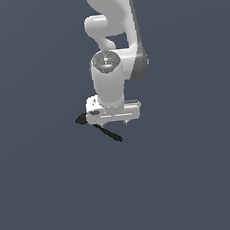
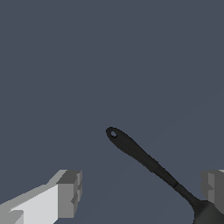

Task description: Pick up the object and move it to a goal position.

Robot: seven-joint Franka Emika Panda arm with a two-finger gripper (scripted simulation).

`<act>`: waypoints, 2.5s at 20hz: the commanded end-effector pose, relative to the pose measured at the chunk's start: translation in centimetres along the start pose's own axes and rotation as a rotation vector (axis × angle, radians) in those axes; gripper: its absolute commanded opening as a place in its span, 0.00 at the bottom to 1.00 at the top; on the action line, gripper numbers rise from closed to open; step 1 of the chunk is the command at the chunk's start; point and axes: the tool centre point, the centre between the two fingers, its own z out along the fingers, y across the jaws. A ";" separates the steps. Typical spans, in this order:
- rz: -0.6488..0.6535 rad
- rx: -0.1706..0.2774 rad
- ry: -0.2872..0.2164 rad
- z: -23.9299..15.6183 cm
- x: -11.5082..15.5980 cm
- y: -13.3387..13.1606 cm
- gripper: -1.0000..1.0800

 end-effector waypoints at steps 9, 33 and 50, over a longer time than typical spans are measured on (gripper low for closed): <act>0.007 0.014 0.023 -1.7 0.6 1.0 0.96; -0.244 0.000 0.026 1.5 -1.5 3.7 0.96; -0.650 -0.015 0.026 6.3 -5.7 7.0 0.96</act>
